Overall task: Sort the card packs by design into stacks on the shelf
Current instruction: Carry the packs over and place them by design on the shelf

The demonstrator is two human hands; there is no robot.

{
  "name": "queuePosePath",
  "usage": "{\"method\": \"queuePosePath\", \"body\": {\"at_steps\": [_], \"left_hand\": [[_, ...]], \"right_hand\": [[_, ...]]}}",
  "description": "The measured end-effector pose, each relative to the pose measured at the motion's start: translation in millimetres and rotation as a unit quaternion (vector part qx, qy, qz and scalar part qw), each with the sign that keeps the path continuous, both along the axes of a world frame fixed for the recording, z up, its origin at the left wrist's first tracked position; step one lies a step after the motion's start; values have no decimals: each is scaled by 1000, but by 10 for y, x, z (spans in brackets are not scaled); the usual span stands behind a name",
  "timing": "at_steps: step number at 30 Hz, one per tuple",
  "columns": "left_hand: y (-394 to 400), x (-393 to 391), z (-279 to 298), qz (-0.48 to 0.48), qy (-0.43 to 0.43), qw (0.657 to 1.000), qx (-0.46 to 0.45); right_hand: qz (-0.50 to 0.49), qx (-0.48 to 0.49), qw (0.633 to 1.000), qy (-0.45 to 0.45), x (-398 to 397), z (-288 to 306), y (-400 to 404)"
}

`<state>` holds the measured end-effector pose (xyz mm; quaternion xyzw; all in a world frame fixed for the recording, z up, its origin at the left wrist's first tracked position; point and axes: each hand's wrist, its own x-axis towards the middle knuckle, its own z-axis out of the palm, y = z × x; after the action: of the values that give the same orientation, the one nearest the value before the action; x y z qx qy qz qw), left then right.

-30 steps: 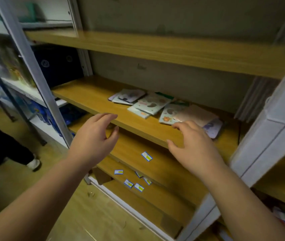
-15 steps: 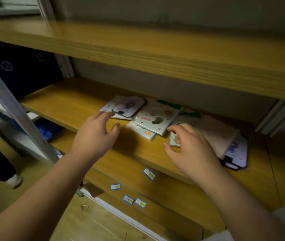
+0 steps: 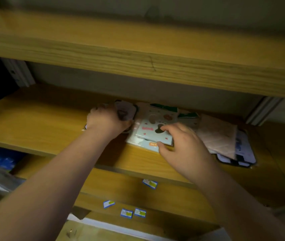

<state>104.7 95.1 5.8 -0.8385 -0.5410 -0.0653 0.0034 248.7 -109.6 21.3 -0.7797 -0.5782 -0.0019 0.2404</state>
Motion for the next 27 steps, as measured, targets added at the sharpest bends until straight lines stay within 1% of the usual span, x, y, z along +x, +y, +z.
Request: {"method": "queuePosePath", "body": {"at_steps": [4, 5, 6, 7, 8, 9, 10, 11, 14, 16, 19, 21, 24, 26, 27], "left_hand": [[65, -82, 90, 0, -55, 997, -50], [65, -105, 109, -13, -86, 994, -66], [68, -140, 115, -22, -140, 986, -83], [79, -184, 107, -22, -216, 970, -107], [92, -231, 90, -16, -303, 942, -142], [98, -281, 73, -6, -382, 905, -186], [95, -328, 52, 7, -440, 867, -234], [90, -368, 31, 17, -475, 835, -276], [48, -463, 5, 41, -539, 767, -347], [16, -510, -6, 45, -572, 733, -366], [-71, -574, 15, 40, -608, 701, -370], [-162, -602, 53, 36, -631, 682, -369], [-325, -653, 89, 33, -644, 666, -375], [-425, -692, 95, 36, -649, 656, -384], [-469, -709, 98, 38, -653, 650, -388]], "right_hand": [[-24, 8, 1000, -9, -32, -9, -34], [-27, 4, 1000, -11, -31, -20, -57], [-31, 0, 999, -11, -22, -34, -77], [-38, -4, 999, -10, -8, -44, -90], [-49, -9, 999, -7, 7, -49, -95], [-61, -15, 998, -7, 23, -51, -88], [-72, -22, 997, -10, 37, -53, -75], [-82, -30, 996, -12, 46, -53, -55], [-98, -60, 993, 2, 73, -52, 17], [-109, -78, 991, 16, 90, -34, 92], [-142, -146, 979, 23, 113, 14, 269], [-157, -172, 972, 15, 95, 27, 408], [-159, -208, 965, 5, 37, 46, 561], [-170, -203, 964, 33, 41, 55, 576], [-173, -187, 965, 65, 54, 62, 558]]}}
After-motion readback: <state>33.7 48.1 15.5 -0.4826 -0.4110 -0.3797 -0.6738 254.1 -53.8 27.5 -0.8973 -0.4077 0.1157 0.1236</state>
